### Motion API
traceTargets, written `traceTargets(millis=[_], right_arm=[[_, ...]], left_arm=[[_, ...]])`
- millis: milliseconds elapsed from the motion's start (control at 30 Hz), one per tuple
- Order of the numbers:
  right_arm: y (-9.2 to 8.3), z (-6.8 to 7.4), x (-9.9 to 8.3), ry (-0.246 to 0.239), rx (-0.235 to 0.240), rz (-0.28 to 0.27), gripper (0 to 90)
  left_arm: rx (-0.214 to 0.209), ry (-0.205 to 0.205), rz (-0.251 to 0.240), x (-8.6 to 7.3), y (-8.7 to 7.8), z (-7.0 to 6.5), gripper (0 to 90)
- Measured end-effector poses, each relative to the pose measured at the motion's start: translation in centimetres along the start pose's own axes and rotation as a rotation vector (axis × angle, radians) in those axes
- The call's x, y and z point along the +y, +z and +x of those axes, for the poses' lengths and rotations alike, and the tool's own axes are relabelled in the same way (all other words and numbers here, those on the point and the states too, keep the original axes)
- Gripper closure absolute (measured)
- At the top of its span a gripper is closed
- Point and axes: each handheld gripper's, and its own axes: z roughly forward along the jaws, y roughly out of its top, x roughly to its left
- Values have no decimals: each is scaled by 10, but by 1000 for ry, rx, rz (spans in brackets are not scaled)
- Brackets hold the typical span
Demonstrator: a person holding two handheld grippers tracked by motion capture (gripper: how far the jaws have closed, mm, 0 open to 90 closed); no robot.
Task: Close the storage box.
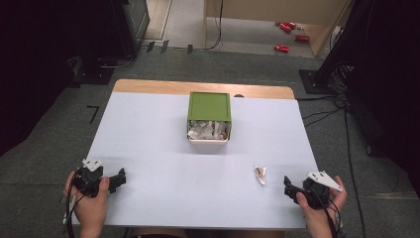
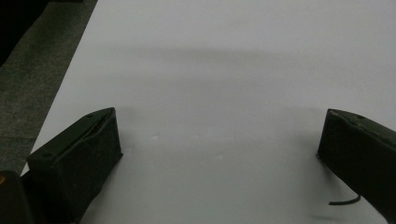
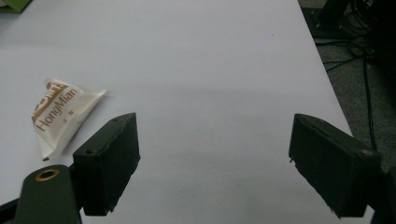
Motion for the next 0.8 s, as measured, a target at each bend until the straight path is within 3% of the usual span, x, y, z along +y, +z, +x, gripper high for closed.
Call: traceTargets(millis=[333, 533, 800], right_arm=[[-2, -19, -12, -24, -20, 18, 172], [-1, -33, -18, 1, -34, 29, 173], [8, -39, -28, 3, -41, 51, 178]], left_arm=[[0, 0, -1, 0, 0, 0, 0], [0, 1, 0, 0, 0, 0, 0], [0, 1, 0, 0, 0, 0, 0]])
